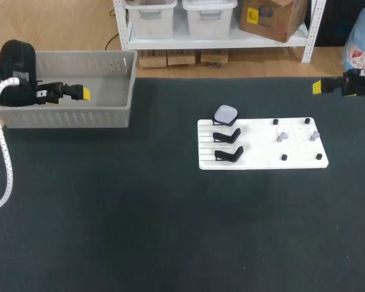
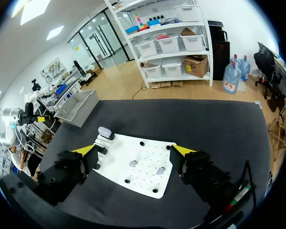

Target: Pick up each earbud case from the left stands, insert the matching earbuds, close the lid, and place the case in the box.

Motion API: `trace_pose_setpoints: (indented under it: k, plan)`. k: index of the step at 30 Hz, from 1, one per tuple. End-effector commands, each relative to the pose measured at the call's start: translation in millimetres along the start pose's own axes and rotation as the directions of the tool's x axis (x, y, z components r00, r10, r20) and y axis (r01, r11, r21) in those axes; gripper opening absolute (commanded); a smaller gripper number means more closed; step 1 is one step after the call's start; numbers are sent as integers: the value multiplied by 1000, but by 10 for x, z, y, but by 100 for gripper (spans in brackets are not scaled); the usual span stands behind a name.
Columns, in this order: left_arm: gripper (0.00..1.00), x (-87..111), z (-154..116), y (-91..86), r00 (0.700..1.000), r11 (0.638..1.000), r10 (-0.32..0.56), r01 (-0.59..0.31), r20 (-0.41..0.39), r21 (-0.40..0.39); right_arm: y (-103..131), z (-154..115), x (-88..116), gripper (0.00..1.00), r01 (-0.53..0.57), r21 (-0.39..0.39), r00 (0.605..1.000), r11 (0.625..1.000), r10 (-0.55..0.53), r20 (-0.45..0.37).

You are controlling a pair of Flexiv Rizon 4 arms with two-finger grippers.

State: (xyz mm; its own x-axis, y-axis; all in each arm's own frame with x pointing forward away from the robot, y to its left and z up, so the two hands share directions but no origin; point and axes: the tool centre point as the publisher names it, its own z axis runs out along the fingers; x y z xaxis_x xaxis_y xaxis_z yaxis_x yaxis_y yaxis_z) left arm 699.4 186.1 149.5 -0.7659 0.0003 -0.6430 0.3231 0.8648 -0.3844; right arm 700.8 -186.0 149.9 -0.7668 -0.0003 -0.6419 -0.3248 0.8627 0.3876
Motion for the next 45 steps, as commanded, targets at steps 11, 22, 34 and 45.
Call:
trace_pose_setpoints:
  k: [11, 22, 34, 45]
  plan:
    - [100, -12, 4, -14, 1000, 1000, -1, 1, -4, -6, -3, 0, 1, 100, 0, -1, 1000, 1000, 0, 0]
    - [100, -53, -8, -137, 992, 965, 125, -124, 11, 233, -3, 0, 1, 100, 0, -1, 1000, 1000, 0, 0]
    - [100, -144, 107, -444, 847, 721, 520, -505, 110, 474, -3, 0, 1, 100, 0, -1, 1000, 1000, 0, 0]
    - [100, -188, 471, -660, 708, 552, 688, -655, 163, 517, -3, 0, 1, 100, 0, -1, 1000, 1000, 0, 0]
